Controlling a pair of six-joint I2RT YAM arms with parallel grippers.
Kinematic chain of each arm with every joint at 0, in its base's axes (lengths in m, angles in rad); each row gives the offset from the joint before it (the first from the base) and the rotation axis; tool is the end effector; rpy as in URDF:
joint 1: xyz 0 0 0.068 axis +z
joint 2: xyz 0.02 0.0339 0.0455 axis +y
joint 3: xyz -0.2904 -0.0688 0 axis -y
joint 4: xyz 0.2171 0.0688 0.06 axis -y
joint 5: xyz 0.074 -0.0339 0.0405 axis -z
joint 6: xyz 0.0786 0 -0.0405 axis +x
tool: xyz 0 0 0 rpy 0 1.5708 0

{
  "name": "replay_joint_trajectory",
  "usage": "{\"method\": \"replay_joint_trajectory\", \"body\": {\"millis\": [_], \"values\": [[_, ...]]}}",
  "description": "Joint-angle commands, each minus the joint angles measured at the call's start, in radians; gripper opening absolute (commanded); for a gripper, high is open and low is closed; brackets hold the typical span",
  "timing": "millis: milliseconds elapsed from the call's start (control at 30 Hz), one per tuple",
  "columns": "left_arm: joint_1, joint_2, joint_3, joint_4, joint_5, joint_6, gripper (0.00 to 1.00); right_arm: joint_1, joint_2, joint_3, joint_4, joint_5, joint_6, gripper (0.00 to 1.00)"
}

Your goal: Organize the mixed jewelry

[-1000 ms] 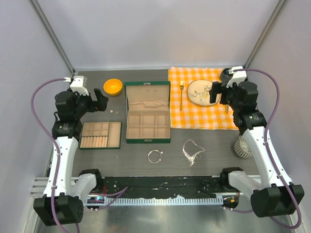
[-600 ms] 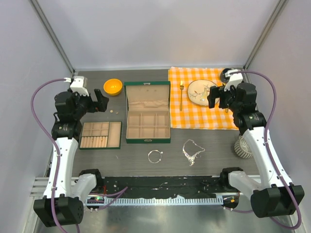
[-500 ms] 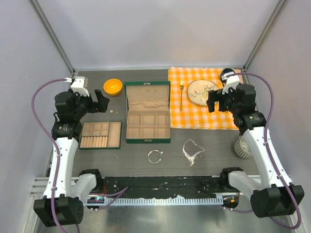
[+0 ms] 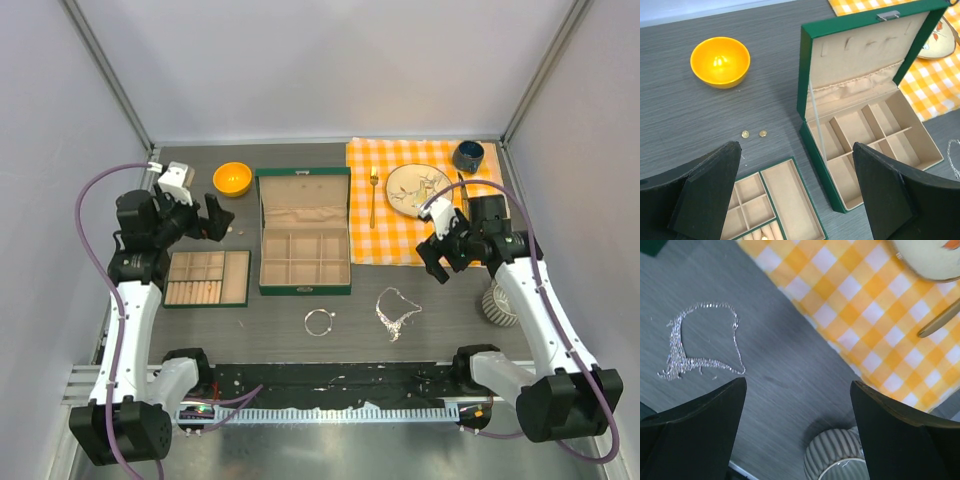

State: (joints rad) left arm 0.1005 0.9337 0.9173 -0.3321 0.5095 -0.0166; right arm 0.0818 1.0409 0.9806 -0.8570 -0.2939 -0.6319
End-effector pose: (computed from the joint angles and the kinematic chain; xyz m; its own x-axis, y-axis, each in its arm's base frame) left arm 0.2022 -0.0181 0.3547 -0.3458 -0.0494 -0.9370 0.3628 0.9139 -0.1821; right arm 0.1818 0.0377 0.2924 -0.4886 -0.6073 -0.6264 -0.6722 0.7198 -0.1735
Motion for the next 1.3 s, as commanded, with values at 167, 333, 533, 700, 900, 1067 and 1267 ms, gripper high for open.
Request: {"method": "replay_joint_trajectory", "body": {"millis": [167, 333, 533, 700, 900, 1067, 1267], "values": [[-0.021, 0.013, 0.020, -0.056, 0.135, 0.086, 1.00, 0.137, 0.085, -0.141, 0.034, 0.053, -0.074, 0.81], [-0.022, 0.010, 0.017, -0.044, 0.103, 0.076, 1.00, 0.246, 0.146, -0.194, 0.111, 0.094, -0.017, 0.75], [-0.024, 0.008, 0.015, -0.039, 0.104, 0.070, 1.00, 0.277, 0.191, -0.249, 0.164, 0.108, -0.008, 0.69], [-0.024, 0.013, 0.009, -0.028, 0.107, 0.069, 1.00, 0.282, 0.200, -0.270, 0.185, 0.093, 0.000, 0.67], [-0.024, 0.016, 0.002, -0.019, 0.103, 0.067, 1.00, 0.299, 0.168, -0.266, 0.154, 0.068, 0.001, 0.66], [-0.022, 0.016, -0.005, -0.010, 0.101, 0.064, 1.00, 0.314, 0.177, -0.272, 0.183, 0.096, 0.023, 0.64], [-0.024, 0.017, -0.006, -0.007, 0.101, 0.064, 1.00, 0.323, 0.214, -0.261, 0.236, 0.119, 0.043, 0.62]]}}
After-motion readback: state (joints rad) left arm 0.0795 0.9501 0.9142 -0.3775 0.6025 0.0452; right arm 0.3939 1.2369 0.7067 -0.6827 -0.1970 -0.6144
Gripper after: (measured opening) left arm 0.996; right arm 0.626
